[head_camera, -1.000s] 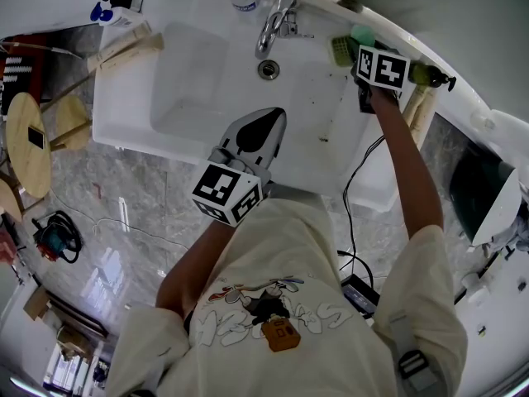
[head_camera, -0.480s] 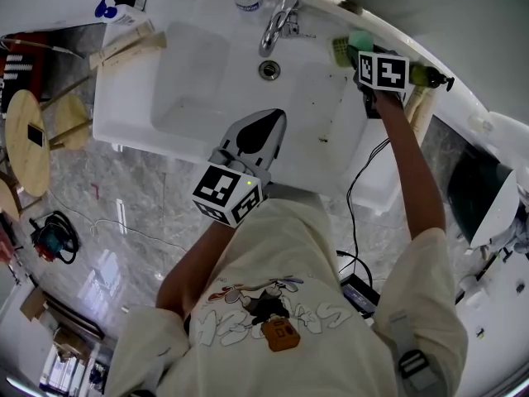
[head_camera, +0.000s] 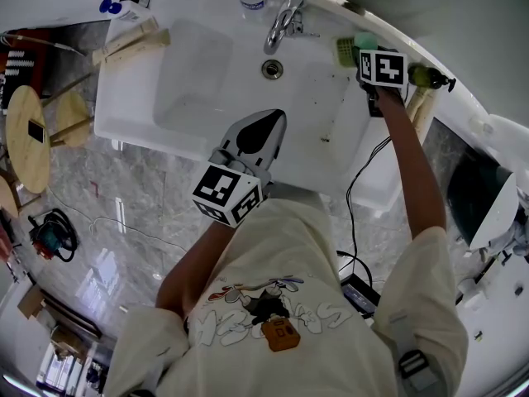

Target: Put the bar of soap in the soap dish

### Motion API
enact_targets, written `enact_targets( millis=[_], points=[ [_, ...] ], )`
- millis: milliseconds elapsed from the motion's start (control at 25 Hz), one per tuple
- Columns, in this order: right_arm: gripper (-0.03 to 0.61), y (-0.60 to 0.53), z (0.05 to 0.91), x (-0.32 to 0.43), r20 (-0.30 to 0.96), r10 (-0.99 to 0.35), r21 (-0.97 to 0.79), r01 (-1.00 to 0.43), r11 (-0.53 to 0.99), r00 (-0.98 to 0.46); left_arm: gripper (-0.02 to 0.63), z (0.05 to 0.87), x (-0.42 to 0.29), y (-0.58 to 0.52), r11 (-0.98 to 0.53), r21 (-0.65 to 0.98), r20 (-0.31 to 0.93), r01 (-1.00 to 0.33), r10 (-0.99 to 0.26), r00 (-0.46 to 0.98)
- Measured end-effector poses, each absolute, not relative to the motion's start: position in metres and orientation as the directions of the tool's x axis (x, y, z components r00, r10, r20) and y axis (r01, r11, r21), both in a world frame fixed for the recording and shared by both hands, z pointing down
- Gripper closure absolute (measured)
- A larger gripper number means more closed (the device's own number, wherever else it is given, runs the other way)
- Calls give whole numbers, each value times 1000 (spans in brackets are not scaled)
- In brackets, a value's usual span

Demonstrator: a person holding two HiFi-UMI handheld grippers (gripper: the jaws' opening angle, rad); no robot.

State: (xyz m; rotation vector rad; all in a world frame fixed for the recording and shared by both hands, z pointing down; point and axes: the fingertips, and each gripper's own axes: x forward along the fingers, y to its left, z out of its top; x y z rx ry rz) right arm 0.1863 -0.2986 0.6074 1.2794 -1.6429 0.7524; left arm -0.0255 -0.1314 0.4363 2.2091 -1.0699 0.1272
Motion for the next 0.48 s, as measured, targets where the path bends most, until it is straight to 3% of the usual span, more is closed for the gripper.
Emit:
enact_targets(
  millis=[480],
  points=[
    [337, -305, 600, 199, 897, -440, 79, -967, 242, -37, 606, 435, -26, -131, -443, 526, 352, -726, -664, 660]
  ],
)
